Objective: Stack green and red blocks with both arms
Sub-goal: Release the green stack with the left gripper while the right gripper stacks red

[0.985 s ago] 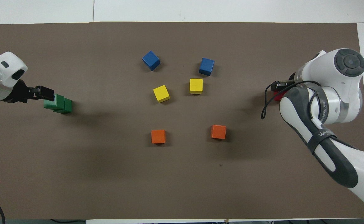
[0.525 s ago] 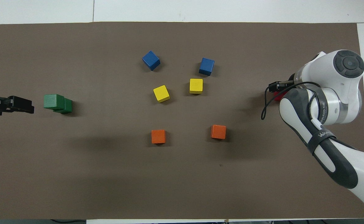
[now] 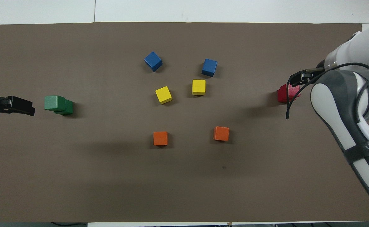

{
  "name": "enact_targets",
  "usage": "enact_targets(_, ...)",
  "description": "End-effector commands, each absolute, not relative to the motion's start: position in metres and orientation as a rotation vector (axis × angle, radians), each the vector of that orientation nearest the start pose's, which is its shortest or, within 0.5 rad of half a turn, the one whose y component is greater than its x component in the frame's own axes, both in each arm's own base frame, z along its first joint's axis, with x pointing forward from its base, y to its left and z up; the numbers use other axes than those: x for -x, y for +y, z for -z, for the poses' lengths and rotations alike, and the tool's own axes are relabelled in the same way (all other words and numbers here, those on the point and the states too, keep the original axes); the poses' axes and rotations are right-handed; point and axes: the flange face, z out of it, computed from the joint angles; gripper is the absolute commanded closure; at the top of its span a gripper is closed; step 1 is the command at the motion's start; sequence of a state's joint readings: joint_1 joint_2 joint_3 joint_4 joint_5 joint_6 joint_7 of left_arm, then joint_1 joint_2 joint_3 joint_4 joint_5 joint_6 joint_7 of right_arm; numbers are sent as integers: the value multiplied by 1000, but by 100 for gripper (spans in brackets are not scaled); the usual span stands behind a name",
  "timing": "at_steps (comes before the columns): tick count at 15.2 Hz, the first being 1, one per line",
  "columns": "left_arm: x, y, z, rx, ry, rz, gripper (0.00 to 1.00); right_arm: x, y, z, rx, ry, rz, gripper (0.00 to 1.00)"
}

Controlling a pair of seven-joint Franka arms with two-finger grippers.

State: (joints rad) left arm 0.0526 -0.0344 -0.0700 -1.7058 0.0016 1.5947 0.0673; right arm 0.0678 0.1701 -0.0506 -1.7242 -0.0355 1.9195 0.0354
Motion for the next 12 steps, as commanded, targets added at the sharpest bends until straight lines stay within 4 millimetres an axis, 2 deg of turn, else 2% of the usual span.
enact_targets(1,-573,-12,-576,3152,157,-198,0,-597,6,-519,3166,11,66,0)
enact_targets(2,-586,-16,-573,3154,167,-207,0,-589,5,-532,3164,13,71,0)
enact_targets(3,-589,-22,-577,3154,184,-213,0,-583,5,-542,3165,-8,66,0)
enact_targets(5,-573,-21,-592,3143,172,-198,0,-569,4,-559,3163,-35,46,0)
enact_targets(7,-555,-19,-590,3138,164,-210,0,-555,4,-574,3160,-38,0,0)
enact_targets(10,-554,-9,-590,3140,150,-217,0,-539,-3,-584,3155,-16,-99,0)
enact_targets(12,-545,-9,-585,3138,150,-265,0,-532,-3,-590,3152,-16,-143,0)
